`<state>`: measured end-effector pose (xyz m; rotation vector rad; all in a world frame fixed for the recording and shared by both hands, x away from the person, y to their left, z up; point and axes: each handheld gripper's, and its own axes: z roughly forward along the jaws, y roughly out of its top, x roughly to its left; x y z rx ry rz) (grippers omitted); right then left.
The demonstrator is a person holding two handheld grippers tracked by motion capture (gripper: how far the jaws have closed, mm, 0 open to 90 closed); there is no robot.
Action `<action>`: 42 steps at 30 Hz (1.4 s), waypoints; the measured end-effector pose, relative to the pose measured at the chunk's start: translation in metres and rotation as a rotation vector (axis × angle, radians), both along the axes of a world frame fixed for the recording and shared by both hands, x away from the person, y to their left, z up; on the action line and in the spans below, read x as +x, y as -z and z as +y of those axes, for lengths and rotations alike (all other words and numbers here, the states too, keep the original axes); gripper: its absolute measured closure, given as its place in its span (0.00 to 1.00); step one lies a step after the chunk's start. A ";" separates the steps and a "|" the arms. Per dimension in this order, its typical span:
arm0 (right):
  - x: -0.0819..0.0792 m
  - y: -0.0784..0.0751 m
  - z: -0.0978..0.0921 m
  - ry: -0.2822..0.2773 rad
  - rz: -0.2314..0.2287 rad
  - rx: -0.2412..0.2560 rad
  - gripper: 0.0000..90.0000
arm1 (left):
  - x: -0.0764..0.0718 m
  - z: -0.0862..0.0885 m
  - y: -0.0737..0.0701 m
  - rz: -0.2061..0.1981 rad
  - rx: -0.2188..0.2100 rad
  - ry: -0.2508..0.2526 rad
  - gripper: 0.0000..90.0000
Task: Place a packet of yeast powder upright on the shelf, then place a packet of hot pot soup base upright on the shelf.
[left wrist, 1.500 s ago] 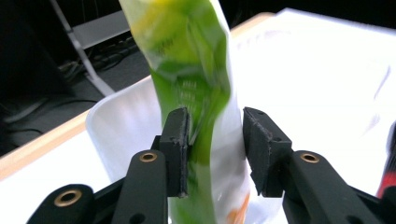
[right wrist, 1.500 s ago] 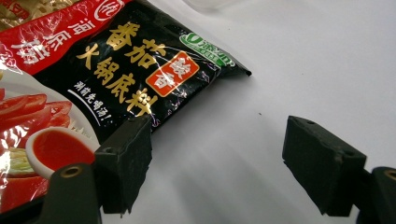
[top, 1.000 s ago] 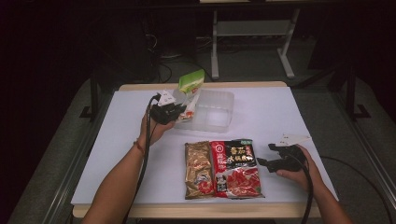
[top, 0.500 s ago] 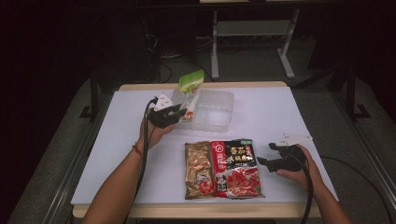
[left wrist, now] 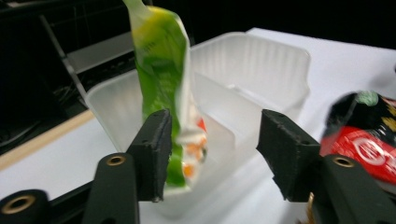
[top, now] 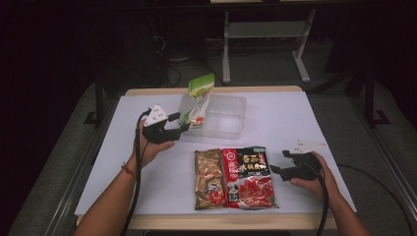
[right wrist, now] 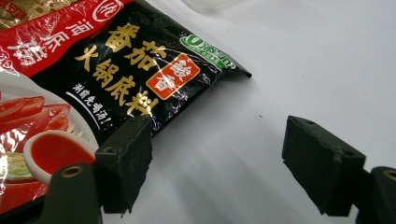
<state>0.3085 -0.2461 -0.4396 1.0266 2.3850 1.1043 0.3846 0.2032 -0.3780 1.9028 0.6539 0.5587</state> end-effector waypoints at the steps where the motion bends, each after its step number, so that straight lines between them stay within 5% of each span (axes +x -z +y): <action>1: 0.000 0.000 0.000 0.000 0.000 0.000 0.26 | -0.003 0.001 0.001 0.003 0.010 0.005 0.45; 10: 0.001 -0.002 -0.001 0.015 -0.004 0.010 0.26 | -0.030 0.021 0.014 0.077 0.020 0.035 0.32; 21: -0.001 -0.004 -0.002 0.023 -0.019 0.012 0.26 | -0.052 0.040 0.034 0.133 0.061 0.047 0.30; 36: 0.000 -0.006 0.000 0.025 -0.026 0.020 0.27 | -0.066 0.043 0.051 0.204 0.086 0.119 0.27; 42: -0.004 -0.011 0.006 0.018 -0.044 0.031 0.29 | -0.063 0.033 0.060 0.268 0.082 0.171 0.27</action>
